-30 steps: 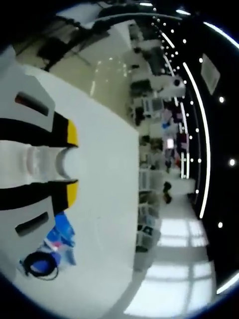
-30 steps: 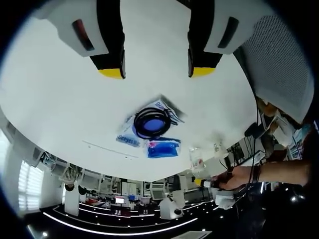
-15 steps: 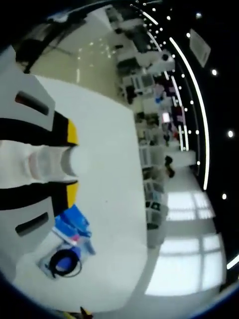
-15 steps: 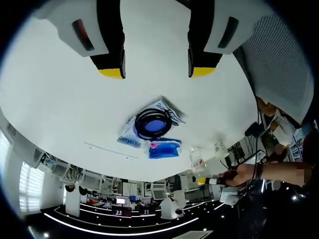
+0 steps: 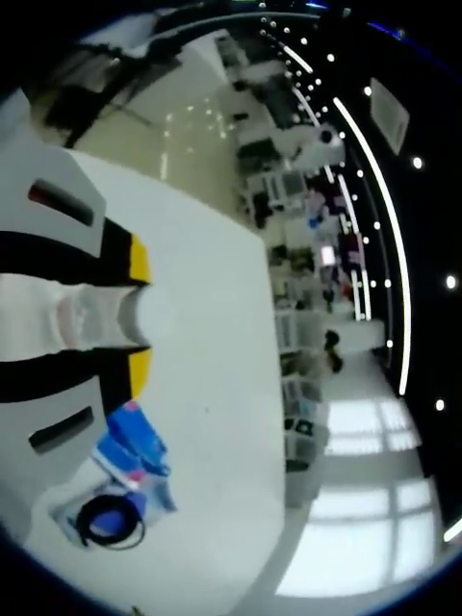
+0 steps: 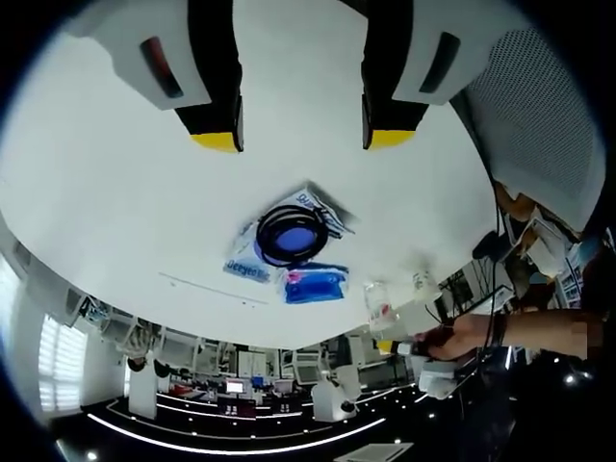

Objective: Arrange the tabletop items into an orderly group along one side of the table until the central work area is clear of visible clutter.

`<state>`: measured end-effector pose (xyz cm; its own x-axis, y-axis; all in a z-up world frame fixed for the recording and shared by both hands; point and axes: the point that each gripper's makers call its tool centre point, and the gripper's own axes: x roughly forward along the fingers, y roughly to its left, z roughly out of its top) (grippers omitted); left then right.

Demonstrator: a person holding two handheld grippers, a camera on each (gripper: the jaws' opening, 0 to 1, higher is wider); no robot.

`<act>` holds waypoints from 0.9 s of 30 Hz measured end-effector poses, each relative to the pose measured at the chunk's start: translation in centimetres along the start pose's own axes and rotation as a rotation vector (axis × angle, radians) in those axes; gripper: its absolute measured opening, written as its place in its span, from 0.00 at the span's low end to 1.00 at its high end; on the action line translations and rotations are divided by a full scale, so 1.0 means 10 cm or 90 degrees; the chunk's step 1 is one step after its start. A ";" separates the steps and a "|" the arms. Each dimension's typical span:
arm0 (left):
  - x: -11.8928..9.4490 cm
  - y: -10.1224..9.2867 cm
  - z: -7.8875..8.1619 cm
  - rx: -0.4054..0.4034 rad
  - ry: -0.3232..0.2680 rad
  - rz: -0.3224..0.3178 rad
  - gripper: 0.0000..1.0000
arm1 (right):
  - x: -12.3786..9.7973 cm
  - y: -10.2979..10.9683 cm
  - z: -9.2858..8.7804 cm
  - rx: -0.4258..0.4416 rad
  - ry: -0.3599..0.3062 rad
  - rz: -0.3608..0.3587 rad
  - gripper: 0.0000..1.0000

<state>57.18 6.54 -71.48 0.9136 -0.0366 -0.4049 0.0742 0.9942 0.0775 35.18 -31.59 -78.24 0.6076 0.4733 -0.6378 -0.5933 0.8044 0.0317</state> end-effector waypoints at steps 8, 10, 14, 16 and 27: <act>-0.08 -0.06 -0.02 -0.008 0.005 -0.042 0.37 | -0.03 0.01 -0.05 0.004 0.003 0.000 0.50; -0.14 -0.06 -0.02 -0.004 0.006 -0.050 0.40 | -0.03 0.02 -0.06 0.005 0.003 0.001 0.50; -0.32 -0.11 -0.02 0.015 0.003 -0.076 0.45 | -0.04 0.06 -0.07 0.009 0.002 0.005 0.50; -0.42 -0.13 -0.04 0.024 0.004 -0.086 0.49 | -0.04 0.08 -0.08 0.010 0.003 0.008 0.50; -0.96 -0.11 -0.27 0.015 0.014 -0.100 0.47 | -0.06 0.16 -0.03 0.004 -0.006 0.024 0.53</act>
<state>47.23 6.06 -70.13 0.8812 -0.1894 -0.4331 0.2254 0.9737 0.0329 33.69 -30.68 -78.09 0.5895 0.5065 -0.6292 -0.6125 0.7881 0.0606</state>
